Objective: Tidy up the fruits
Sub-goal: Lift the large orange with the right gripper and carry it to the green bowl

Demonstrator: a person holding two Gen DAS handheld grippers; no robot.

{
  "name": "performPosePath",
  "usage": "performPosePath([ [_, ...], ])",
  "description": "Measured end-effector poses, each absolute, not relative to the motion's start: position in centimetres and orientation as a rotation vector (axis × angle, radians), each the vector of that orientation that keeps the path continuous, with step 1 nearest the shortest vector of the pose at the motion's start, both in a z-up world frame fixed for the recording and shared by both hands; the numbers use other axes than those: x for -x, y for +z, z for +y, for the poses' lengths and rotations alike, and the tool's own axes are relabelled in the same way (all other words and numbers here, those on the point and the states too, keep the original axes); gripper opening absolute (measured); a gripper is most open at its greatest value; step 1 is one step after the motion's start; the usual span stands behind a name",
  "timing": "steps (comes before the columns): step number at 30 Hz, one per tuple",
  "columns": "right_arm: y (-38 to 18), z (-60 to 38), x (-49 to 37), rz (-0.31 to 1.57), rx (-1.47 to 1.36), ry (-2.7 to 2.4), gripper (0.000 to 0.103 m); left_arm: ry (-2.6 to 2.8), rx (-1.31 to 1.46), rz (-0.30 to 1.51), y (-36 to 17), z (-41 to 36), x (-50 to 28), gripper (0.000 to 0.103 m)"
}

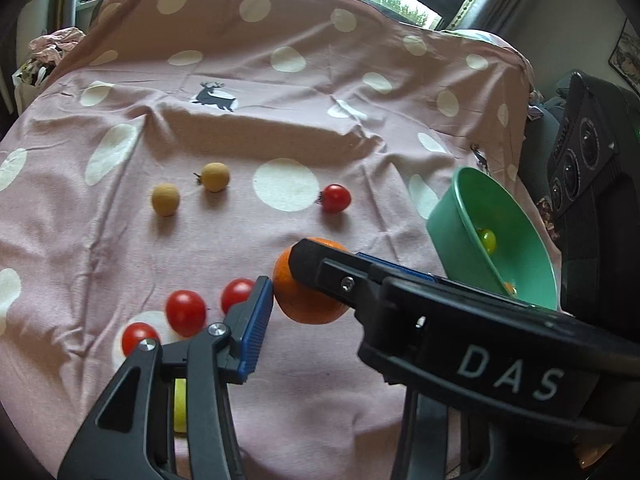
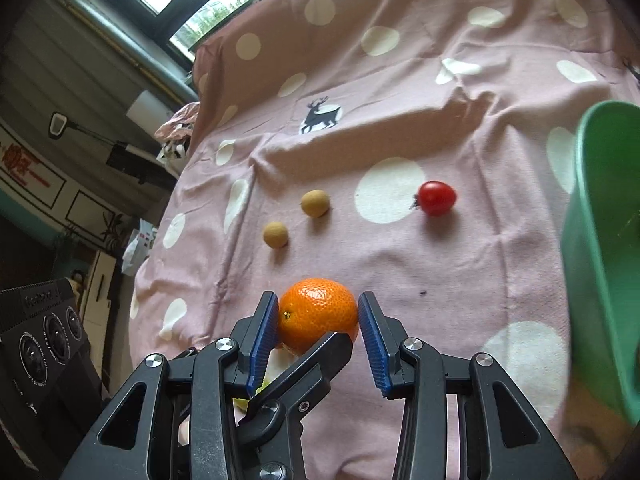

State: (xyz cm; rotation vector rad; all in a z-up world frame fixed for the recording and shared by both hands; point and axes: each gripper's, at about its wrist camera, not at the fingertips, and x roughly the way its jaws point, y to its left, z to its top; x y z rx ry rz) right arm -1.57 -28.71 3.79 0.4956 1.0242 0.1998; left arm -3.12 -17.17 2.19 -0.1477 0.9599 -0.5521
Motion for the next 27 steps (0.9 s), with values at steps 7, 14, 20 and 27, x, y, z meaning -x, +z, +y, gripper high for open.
performPosePath([
  [7,2.2,-30.7,2.0,1.076,-0.514,0.121,0.044,-0.593,0.161,1.039,0.4,-18.9,2.7,0.043],
  [14,0.9,-30.7,1.5,1.128,-0.519,0.1,0.044,-0.585,0.173,1.076,-0.6,-19.0,2.2,0.043],
  [20,0.8,-30.9,1.5,1.126,-0.535,0.104,0.044,-0.583,0.179,1.079,-0.7,-19.0,2.2,0.044],
  [27,0.1,-30.9,1.4,1.15,-0.562,0.128,0.045,-0.569,0.175,1.097,-1.2,-19.1,1.9,0.046],
])
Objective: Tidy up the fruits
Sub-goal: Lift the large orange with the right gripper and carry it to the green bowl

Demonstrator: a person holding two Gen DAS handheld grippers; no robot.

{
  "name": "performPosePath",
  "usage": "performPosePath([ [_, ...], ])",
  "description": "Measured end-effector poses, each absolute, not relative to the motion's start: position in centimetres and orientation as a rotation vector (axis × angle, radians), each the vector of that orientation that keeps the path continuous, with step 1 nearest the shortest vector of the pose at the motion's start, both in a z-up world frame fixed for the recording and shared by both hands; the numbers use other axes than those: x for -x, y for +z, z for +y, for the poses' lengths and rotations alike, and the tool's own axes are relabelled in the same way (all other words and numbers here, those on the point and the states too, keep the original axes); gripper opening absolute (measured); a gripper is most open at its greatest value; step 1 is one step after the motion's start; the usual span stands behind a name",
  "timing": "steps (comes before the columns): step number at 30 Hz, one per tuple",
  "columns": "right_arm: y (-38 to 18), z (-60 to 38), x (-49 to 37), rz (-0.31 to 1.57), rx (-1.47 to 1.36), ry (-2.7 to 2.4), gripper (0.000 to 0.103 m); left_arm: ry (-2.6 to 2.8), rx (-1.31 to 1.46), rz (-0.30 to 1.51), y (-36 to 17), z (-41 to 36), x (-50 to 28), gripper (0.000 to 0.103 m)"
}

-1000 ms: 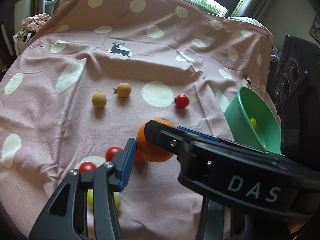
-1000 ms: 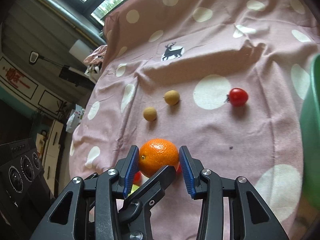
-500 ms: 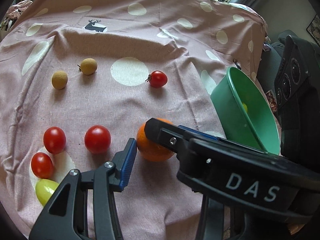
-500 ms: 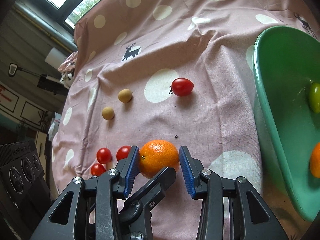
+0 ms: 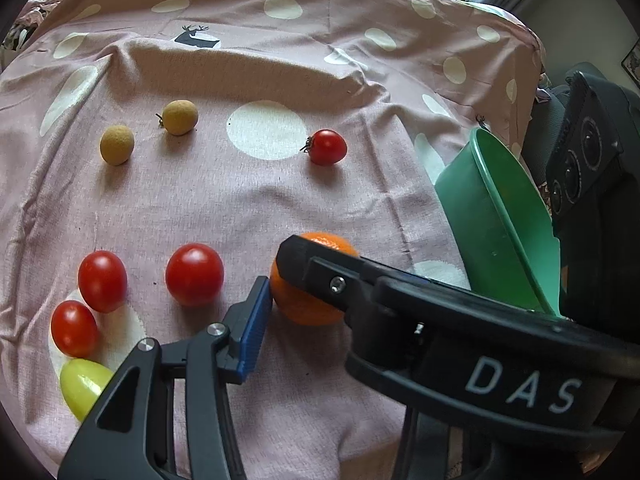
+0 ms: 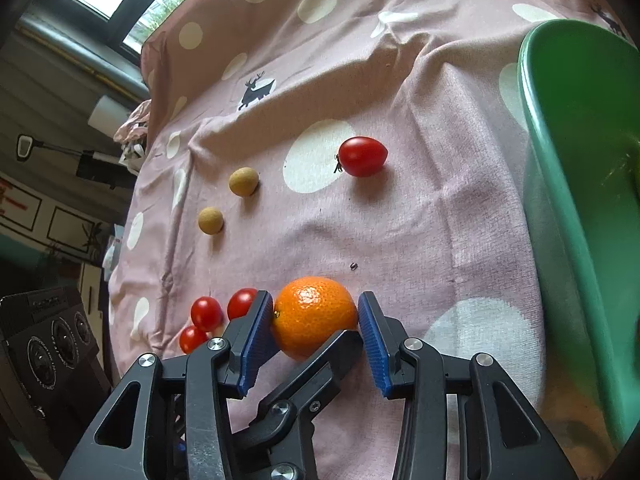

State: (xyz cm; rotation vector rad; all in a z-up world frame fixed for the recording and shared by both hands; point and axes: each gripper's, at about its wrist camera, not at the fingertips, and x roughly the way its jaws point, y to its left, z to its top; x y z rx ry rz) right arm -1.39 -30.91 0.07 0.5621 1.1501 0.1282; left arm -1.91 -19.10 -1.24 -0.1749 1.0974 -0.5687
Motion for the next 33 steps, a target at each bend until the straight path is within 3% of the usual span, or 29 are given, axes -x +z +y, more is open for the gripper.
performPosePath([
  [12,0.0,-30.9,1.4,1.145,-0.582,0.149,0.047,-0.574,0.172,1.068,-0.9,-18.9,2.2,0.045],
  [33,5.4,-29.8,3.3,0.919,-0.506,0.201,0.047,-0.596,0.155,0.823,4.0,-17.9,4.4,0.045],
])
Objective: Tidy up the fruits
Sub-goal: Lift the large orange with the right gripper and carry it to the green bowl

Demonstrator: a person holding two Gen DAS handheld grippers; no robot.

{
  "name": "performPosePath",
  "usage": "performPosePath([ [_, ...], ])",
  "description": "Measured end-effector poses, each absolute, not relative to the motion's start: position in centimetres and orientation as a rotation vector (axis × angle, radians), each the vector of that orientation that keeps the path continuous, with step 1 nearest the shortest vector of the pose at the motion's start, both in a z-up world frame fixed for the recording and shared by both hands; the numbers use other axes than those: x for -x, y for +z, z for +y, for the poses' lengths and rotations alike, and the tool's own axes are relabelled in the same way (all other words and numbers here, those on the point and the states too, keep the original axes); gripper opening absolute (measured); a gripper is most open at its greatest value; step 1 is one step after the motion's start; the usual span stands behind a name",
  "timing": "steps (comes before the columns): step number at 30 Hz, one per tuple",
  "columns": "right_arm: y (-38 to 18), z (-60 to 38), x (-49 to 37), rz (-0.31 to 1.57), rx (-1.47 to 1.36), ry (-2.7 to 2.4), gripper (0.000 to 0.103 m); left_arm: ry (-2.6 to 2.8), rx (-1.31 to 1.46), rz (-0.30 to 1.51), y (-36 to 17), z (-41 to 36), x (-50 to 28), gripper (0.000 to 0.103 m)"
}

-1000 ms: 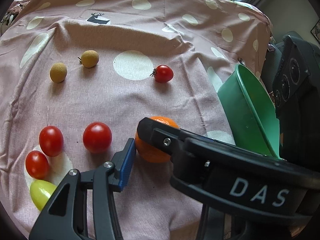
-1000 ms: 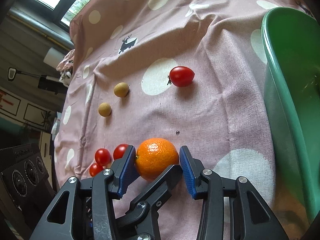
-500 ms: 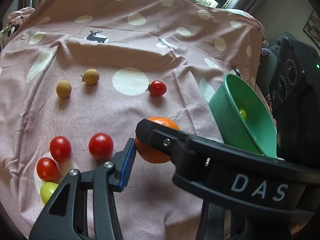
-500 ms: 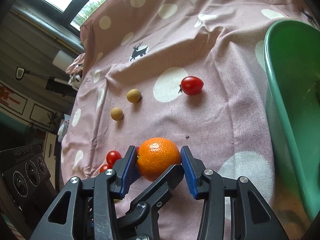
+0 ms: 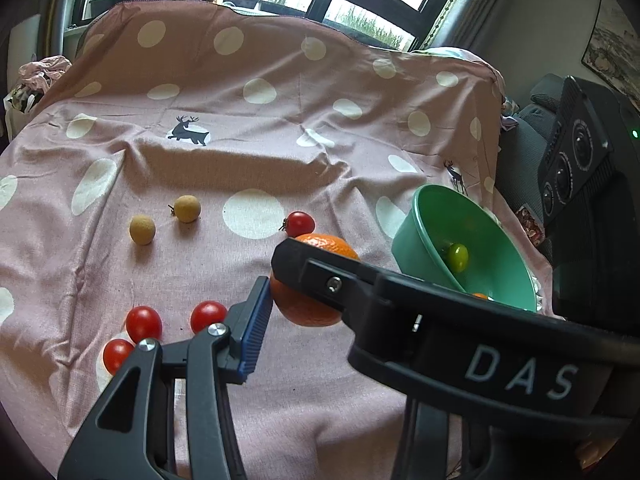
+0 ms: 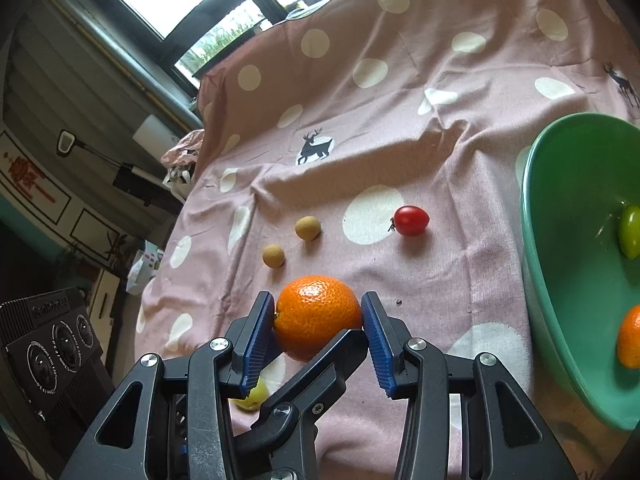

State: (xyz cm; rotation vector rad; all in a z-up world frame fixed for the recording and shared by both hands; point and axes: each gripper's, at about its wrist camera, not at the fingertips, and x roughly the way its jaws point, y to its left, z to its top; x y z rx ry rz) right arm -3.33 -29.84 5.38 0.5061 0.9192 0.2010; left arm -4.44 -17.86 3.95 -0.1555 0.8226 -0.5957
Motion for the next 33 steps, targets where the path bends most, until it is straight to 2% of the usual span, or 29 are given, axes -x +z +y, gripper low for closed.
performPosePath([
  [20,8.0,-29.7,4.8,0.82,-0.474,0.194,0.047,-0.637,0.151,0.725,6.4,-17.9,6.1,0.045],
  [33,9.3,-32.0,6.0,0.766,-0.509,0.169,0.047,-0.679,0.116,0.699,7.8,-20.7,6.7,0.045],
])
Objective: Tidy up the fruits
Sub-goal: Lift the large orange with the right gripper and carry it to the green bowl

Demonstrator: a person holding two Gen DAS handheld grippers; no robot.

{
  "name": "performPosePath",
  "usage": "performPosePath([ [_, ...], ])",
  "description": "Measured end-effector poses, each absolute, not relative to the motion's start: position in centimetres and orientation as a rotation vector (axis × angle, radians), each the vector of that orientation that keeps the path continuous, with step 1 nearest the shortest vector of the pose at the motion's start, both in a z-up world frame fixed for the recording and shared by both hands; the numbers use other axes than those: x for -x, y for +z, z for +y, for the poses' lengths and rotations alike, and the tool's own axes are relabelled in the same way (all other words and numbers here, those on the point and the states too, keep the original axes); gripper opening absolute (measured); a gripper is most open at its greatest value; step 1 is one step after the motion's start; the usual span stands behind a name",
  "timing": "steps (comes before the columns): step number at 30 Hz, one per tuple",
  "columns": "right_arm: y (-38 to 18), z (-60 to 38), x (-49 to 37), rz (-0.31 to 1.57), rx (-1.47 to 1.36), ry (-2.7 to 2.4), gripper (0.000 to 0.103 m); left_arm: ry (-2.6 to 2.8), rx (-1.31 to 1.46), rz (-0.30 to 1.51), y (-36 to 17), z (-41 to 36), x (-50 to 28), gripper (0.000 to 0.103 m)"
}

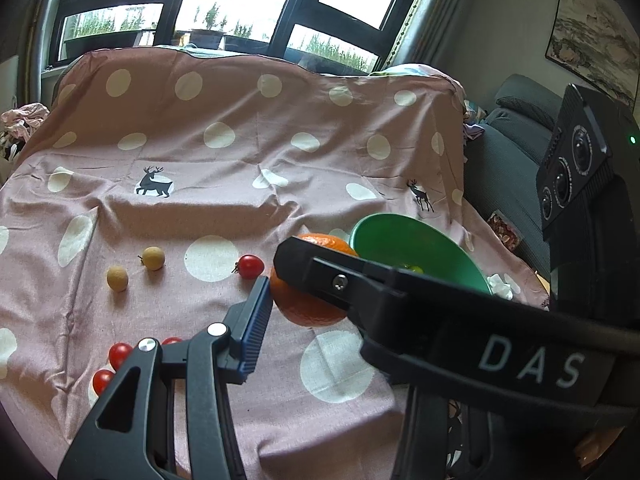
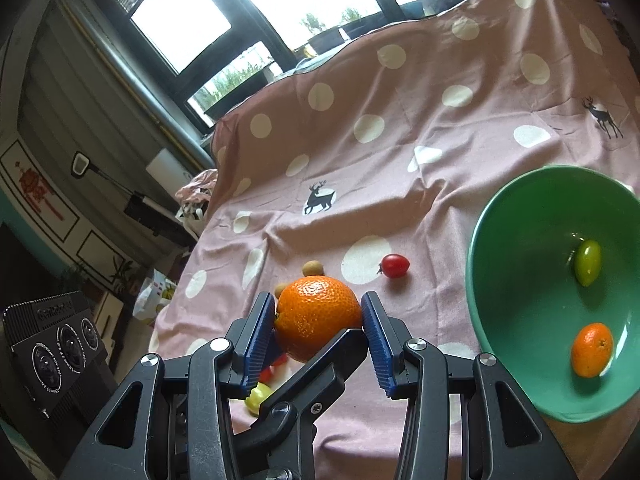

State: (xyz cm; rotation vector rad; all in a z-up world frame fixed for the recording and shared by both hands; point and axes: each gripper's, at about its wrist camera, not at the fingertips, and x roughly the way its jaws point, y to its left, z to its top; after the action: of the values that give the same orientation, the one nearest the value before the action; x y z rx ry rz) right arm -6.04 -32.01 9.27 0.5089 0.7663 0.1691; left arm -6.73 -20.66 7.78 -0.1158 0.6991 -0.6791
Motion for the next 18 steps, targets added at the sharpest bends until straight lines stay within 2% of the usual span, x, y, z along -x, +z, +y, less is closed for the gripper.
performPosePath([
  [18,9.7,-37.6,8.3,0.686,-0.625,0.084,0.047,-0.775,0.023,0.695,8.7,-26.4,7.1,0.045],
])
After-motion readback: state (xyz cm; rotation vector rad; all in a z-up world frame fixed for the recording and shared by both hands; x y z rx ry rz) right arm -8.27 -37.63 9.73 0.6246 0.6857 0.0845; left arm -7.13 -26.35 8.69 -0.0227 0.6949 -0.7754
